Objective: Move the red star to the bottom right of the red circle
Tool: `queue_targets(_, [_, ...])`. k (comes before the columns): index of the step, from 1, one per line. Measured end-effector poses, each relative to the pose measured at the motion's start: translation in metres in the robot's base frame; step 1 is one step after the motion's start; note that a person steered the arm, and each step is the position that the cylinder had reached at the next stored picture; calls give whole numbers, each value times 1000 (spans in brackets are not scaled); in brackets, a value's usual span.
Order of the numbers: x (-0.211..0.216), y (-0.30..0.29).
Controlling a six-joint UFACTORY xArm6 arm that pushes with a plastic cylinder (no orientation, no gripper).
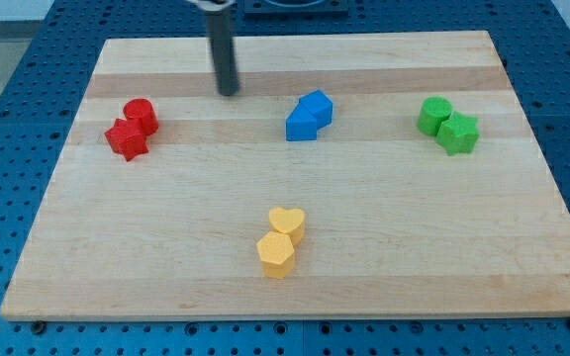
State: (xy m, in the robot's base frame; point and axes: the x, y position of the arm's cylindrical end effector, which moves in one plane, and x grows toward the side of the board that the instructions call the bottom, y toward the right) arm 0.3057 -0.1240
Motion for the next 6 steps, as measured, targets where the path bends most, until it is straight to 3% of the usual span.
queue_targets(2, [8, -104])
queue_targets(3, [37, -126])
queue_targets(6, [110, -110])
